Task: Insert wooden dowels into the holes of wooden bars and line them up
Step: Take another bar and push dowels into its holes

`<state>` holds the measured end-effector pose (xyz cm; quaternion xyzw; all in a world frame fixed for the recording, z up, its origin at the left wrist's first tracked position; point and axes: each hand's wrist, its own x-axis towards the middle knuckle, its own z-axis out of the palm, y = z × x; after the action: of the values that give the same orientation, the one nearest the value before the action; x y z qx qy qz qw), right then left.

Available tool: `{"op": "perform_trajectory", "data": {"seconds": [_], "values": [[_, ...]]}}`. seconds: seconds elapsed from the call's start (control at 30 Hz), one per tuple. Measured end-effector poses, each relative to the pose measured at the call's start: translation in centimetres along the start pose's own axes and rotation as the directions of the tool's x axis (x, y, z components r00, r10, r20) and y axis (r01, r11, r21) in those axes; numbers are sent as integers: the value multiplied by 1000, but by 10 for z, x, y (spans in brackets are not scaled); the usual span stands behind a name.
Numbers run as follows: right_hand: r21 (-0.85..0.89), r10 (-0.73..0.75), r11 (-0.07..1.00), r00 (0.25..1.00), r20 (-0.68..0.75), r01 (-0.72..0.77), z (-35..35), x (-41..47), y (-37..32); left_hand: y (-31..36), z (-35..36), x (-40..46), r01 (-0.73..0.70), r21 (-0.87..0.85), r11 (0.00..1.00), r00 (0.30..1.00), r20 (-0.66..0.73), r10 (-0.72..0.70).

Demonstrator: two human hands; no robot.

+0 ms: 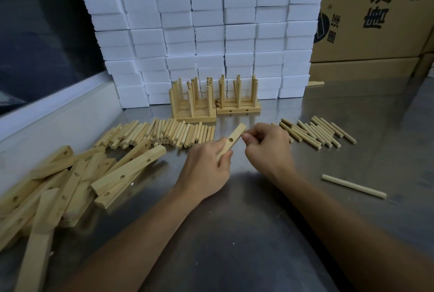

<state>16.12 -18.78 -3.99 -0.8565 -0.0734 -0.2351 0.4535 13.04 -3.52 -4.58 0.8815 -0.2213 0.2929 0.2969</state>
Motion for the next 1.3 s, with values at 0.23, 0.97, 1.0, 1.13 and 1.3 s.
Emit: {"op": "perform_trajectory", "data": {"seconds": [0.23, 0.97, 1.0, 1.13, 1.3], "values": [[457, 308, 764, 880, 362, -455, -13, 6, 4, -1, -3, -1, -49, 72, 996, 999, -5, 50], [-497, 167, 856, 986, 7, -142, -20, 9, 23, -15, -11, 17, 541, -829, 142, 613, 274, -741], [-548, 201, 824, 979, 44, -145, -19, 8, 21, -12, -11, 17, 547, -825, 144, 613, 277, -740], [-671, 298, 731, 944, 145, -128, -16, 7, 19, -10, -10, 17, 578, -799, 165, 604, 283, -745], [-609, 208, 780, 978, 37, -143, -20, 6, 18, -12, -9, 16, 566, -809, 159, 623, 293, -725]]}}
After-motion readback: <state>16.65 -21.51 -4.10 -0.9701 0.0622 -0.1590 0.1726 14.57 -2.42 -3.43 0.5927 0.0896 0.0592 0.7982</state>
